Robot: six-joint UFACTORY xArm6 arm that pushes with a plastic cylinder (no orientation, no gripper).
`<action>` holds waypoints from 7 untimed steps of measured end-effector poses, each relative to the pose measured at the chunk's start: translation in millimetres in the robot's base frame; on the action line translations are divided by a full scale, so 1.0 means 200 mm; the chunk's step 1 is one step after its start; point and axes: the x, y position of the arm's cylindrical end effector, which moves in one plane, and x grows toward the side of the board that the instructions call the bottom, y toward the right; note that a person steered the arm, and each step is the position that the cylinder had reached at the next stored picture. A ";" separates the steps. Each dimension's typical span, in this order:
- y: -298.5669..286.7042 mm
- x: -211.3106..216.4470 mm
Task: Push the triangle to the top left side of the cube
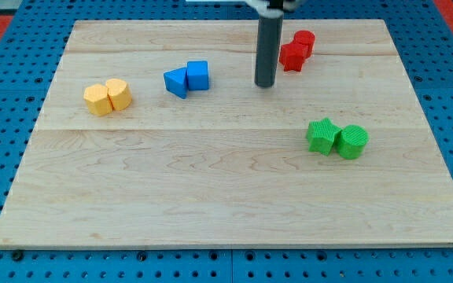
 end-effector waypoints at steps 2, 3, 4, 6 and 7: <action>-0.51 0.16; -0.76 0.03; -0.70 -0.13; -0.65 -0.22; -0.52 -0.16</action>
